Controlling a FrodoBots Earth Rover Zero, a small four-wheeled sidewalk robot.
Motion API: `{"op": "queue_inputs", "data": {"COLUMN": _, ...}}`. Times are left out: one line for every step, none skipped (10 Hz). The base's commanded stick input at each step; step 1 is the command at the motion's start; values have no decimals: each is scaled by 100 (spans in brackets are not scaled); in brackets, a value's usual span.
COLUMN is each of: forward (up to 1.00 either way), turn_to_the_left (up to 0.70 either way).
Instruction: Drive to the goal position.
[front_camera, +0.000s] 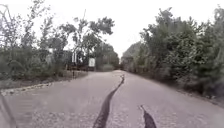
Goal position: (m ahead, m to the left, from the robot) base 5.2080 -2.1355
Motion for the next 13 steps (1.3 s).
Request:
{"op": "queue_inputs", "data": {"forward": 50, "turn_to_the_left": 0}}
{"op": "queue_inputs", "data": {"forward": 50, "turn_to_the_left": 0}}
{"op": "queue_inputs", "data": {"forward": 50, "turn_to_the_left": 0}}
{"op": "queue_inputs", "data": {"forward": 50, "turn_to_the_left": 0}}
{"op": "queue_inputs", "data": {"forward": 50, "turn_to_the_left": 0}}
{"op": "queue_inputs", "data": {"forward": 50, "turn_to_the_left": 0}}
{"op": "queue_inputs", "data": {"forward": 50, "turn_to_the_left": 50}}
{"op": "queue_inputs", "data": {"forward": 50, "turn_to_the_left": 40}}
{"op": "queue_inputs", "data": {"forward": 50, "turn_to_the_left": 5}}
{"op": "queue_inputs", "data": {"forward": 50, "turn_to_the_left": 0}}
{"op": "queue_inputs", "data": {"forward": 50, "turn_to_the_left": 0}}
{"op": "queue_inputs", "data": {"forward": 50, "turn_to_the_left": 0}}
{"op": "queue_inputs", "data": {"forward": 50, "turn_to_the_left": 0}}
